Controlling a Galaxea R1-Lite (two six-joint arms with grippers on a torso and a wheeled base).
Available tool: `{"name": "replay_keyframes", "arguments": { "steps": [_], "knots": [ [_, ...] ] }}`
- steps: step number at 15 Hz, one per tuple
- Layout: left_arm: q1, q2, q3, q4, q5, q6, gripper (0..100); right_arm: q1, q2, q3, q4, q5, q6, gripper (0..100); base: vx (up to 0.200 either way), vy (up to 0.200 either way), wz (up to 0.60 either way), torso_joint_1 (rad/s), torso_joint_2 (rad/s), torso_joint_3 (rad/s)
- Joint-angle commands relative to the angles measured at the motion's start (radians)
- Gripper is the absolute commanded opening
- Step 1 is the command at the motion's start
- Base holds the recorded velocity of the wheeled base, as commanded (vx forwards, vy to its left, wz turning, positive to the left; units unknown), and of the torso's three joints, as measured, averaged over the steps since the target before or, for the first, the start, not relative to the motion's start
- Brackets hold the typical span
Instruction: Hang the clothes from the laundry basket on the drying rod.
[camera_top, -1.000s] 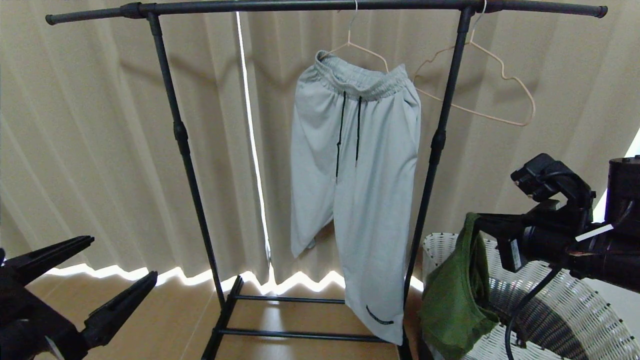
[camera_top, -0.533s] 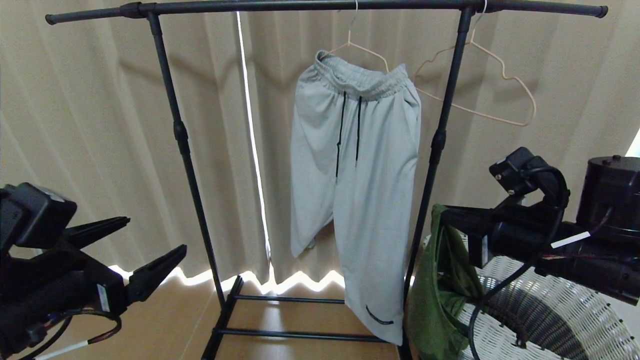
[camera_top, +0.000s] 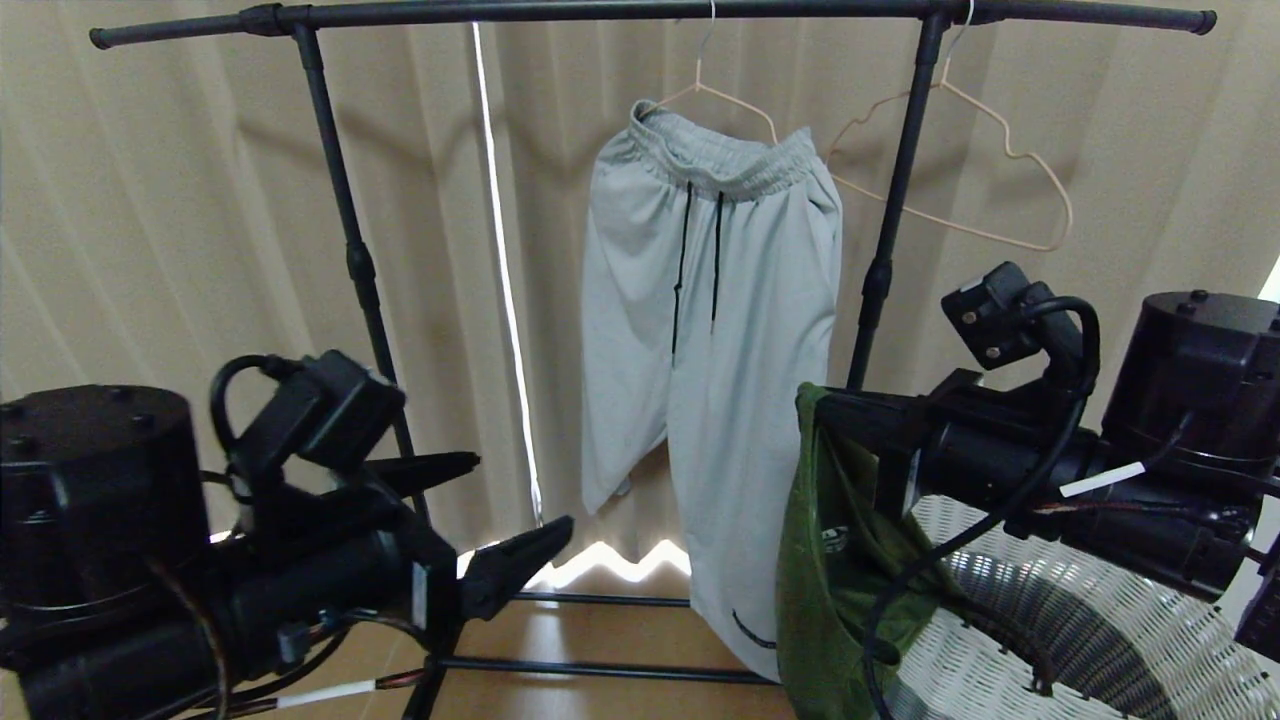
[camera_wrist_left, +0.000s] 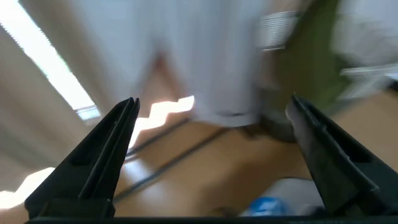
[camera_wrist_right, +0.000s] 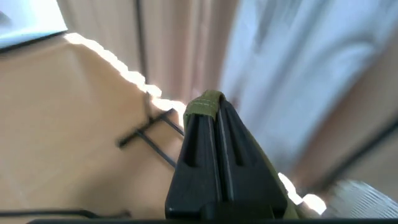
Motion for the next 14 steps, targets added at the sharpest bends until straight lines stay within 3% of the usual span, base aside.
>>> {"name": "replay_keyframes", "arguments": {
  "steps": [1, 3, 4, 5, 8, 14],
  "knots": [
    [-0.111, 0.162, -0.108, -0.001, 0.013, -0.048, 100, 0.012, 0.03, -0.013, -0.016, 0.004, 0.002, 0, 0.0, 0.0, 0.0, 0.0, 0.0, 0.0],
    [-0.177, 0.294, -0.221, -0.003, 0.122, -0.104, 100, 0.012, 0.042, -0.005, -0.053, 0.007, 0.003, 0, 0.0, 0.0, 0.0, 0.0, 0.0, 0.0],
    [-0.18, 0.3, -0.229, -0.004, 0.135, -0.111, 100, 0.012, 0.044, -0.005, -0.053, 0.007, 0.003, 0, 0.0, 0.0, 0.0, 0.0, 0.0, 0.0],
    [-0.198, 0.357, -0.255, -0.044, 0.198, -0.17, 100, 0.013, 0.071, -0.018, -0.061, 0.01, 0.003, 0, 0.0, 0.0, 0.0, 0.0, 0.0, 0.0],
    [-0.201, 0.386, -0.249, -0.104, 0.205, -0.174, 100, 0.03, 0.127, -0.057, -0.117, 0.045, 0.002, 0, 0.0, 0.0, 0.0, 0.0, 0.0, 0.0],
    [-0.204, 0.43, -0.25, -0.208, 0.21, -0.216, 100, 0.044, 0.19, -0.131, -0.124, 0.044, -0.001, 0, 0.0, 0.0, 0.0, 0.0, 0.0, 0.0]
  ]
}}
